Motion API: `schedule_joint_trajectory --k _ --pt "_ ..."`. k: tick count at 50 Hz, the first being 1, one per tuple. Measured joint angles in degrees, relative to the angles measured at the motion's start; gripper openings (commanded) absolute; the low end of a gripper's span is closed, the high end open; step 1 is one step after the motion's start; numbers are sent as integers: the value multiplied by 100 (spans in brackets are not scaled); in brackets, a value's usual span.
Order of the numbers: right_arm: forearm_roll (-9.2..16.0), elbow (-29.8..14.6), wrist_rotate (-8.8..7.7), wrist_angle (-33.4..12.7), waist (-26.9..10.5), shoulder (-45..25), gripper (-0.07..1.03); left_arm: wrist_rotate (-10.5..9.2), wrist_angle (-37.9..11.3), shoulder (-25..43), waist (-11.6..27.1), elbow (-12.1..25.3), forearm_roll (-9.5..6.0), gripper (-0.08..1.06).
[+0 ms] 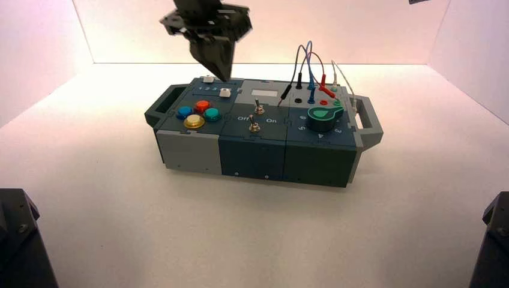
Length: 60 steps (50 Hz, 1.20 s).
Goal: Move the bottom slider to position 2.
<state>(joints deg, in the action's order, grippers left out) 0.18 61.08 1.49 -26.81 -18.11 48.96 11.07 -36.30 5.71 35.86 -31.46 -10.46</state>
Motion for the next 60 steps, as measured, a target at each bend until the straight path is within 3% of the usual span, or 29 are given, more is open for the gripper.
schedule_joint_trajectory --k 16,60 --pt "0 0 0 0 0 -35 -1 53 35 404 53 290 26 -3" --pt "-18 0 -9 0 0 -44 -1 88 149 835 9 501 211 -3"
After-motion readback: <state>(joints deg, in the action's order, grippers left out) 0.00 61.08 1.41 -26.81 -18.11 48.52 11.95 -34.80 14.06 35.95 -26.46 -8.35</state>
